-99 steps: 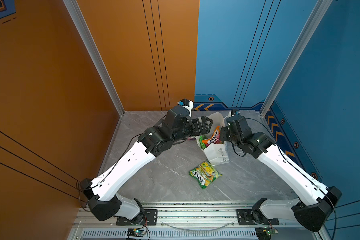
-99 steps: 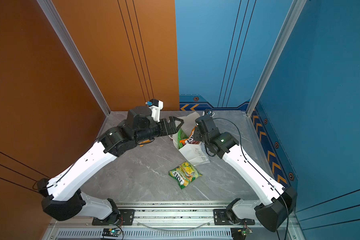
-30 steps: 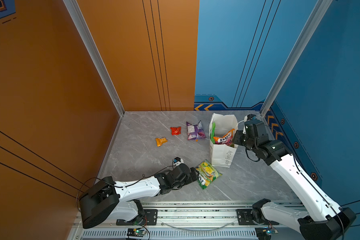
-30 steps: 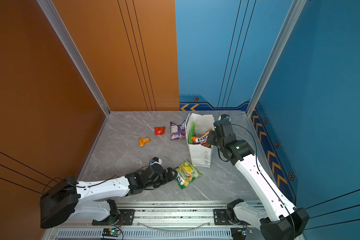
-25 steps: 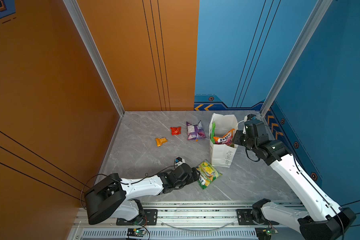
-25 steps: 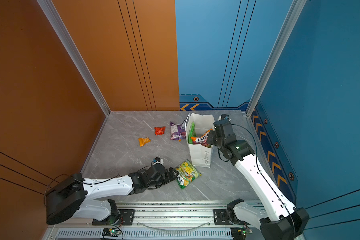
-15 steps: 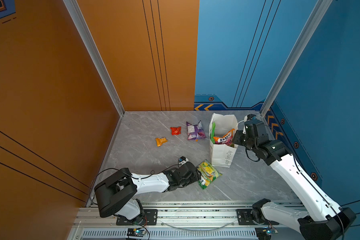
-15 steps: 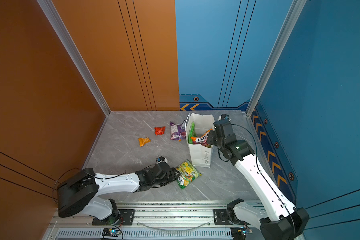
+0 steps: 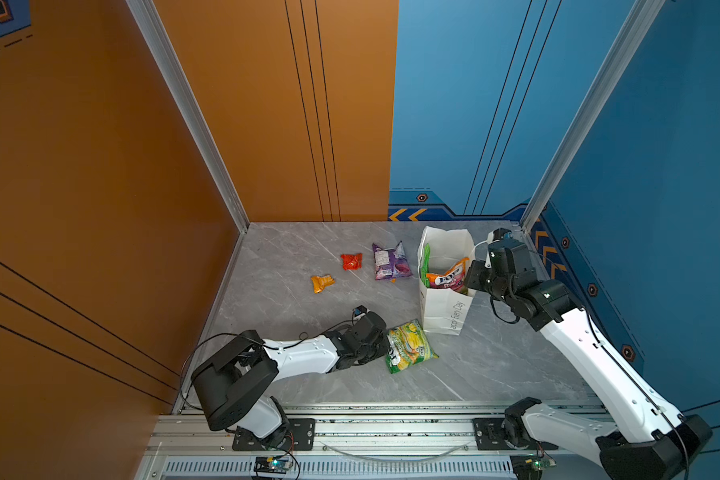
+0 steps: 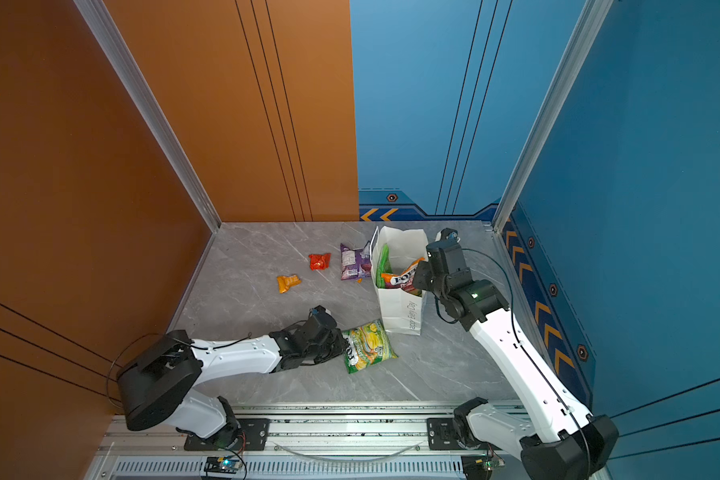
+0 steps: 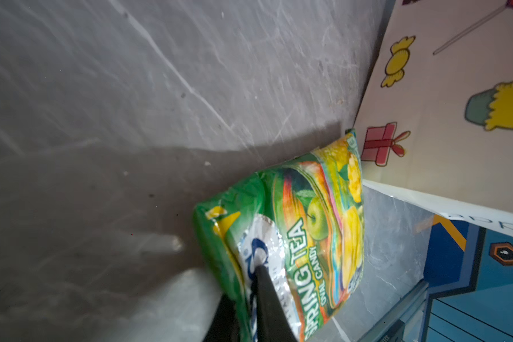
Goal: Place the snacks into the paper bag
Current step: 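Close the left gripper on the edge of the green Fox's pack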
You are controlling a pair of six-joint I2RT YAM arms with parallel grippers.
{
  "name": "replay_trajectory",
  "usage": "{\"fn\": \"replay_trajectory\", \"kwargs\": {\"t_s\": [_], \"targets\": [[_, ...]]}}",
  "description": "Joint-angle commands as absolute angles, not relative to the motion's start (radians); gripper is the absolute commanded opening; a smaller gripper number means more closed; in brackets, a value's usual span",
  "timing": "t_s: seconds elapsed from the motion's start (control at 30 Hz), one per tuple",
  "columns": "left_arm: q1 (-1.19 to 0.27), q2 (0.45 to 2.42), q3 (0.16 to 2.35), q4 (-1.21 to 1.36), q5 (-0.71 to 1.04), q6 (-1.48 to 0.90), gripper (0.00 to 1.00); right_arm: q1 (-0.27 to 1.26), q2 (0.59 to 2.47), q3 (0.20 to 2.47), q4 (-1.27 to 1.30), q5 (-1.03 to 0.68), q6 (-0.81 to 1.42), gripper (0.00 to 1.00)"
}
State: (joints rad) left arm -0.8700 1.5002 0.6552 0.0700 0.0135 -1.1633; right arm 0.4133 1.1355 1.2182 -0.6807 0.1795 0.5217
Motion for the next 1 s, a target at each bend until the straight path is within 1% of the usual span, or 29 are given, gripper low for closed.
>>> {"fn": "replay_trajectory", "kwargs": {"t_s": [0.0, 0.3, 0.47, 0.5, 0.57, 0.73, 0.87, 0.97], "targets": [[-0.814, 1.437, 0.672, -0.105, 0.052, -1.039, 0.10, 0.423, 1.126, 1.238, -0.681, 0.182, 0.514, 0.00], [-0.565, 1.275, 0.660, -0.401, 0.158, -0.802, 0.11, 0.426, 1.121, 1.230, -0.680, 0.187, 0.513, 0.00], [-0.436, 1.270, 0.684, -0.480, 0.198, -0.720, 0.19, 0.428, 1.120, 1.230, -0.677, 0.189, 0.514, 0.00], [-0.421, 1.272, 0.687, -0.485, 0.200, -0.713, 0.22, 0.428, 1.121, 1.230, -0.679, 0.189, 0.514, 0.00], [-0.394, 1.264, 0.689, -0.502, 0.197, -0.706, 0.35, 0.428, 1.124, 1.237, -0.688, 0.190, 0.514, 0.00], [-0.365, 1.144, 0.682, -0.574, 0.134, -0.705, 0.56, 0.431, 1.111, 1.230, -0.689, 0.197, 0.512, 0.00], [-0.365, 0.997, 0.640, -0.587, 0.143, -0.732, 0.69, 0.431, 1.114, 1.218, -0.684, 0.198, 0.512, 0.00], [-0.366, 0.922, 0.611, -0.588, 0.172, -0.750, 0.73, 0.433, 1.115, 1.213, -0.678, 0.195, 0.513, 0.00]]}}
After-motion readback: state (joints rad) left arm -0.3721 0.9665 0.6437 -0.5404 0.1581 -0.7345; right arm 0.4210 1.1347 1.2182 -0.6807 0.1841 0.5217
